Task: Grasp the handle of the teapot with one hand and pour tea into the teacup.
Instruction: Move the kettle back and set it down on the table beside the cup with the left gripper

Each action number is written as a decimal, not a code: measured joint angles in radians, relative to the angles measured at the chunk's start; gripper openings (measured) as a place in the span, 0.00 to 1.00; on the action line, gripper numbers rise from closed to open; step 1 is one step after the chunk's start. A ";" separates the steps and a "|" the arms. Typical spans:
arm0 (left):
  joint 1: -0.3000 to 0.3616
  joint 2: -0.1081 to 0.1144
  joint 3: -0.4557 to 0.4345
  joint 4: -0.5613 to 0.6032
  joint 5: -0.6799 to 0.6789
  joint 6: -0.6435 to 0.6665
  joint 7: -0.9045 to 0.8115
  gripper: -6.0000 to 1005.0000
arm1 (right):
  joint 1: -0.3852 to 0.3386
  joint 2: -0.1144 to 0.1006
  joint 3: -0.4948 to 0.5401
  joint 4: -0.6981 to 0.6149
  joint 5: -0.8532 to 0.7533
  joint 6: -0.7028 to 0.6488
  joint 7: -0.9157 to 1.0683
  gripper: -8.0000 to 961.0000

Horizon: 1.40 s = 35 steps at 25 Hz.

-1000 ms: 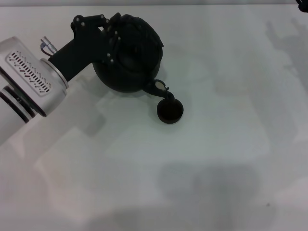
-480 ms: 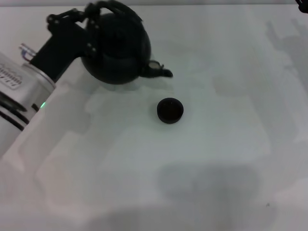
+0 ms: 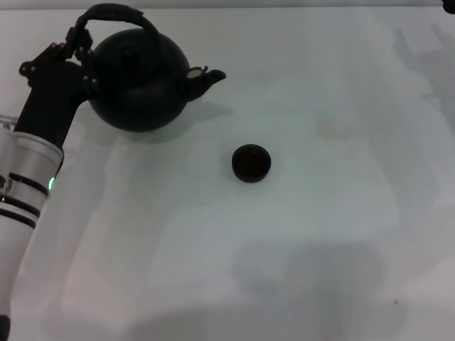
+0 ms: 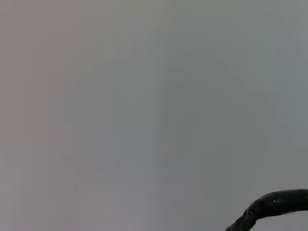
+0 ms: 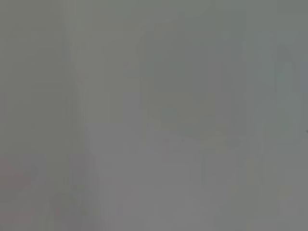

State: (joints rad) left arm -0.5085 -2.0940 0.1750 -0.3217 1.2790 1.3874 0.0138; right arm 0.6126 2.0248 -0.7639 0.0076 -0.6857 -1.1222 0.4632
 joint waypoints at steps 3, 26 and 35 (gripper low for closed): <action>0.010 0.000 -0.014 -0.010 -0.001 -0.006 -0.001 0.09 | 0.000 0.000 -0.001 -0.007 0.000 0.004 0.000 0.87; 0.012 0.003 -0.046 0.001 0.004 -0.139 -0.002 0.09 | 0.011 0.000 0.000 -0.023 0.000 0.032 0.000 0.87; 0.016 0.004 -0.046 0.001 0.004 -0.146 -0.012 0.25 | 0.016 0.002 0.000 -0.023 0.000 0.039 0.000 0.87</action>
State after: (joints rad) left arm -0.4924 -2.0903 0.1289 -0.3205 1.2834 1.2417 0.0015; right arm 0.6290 2.0264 -0.7639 -0.0157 -0.6857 -1.0828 0.4632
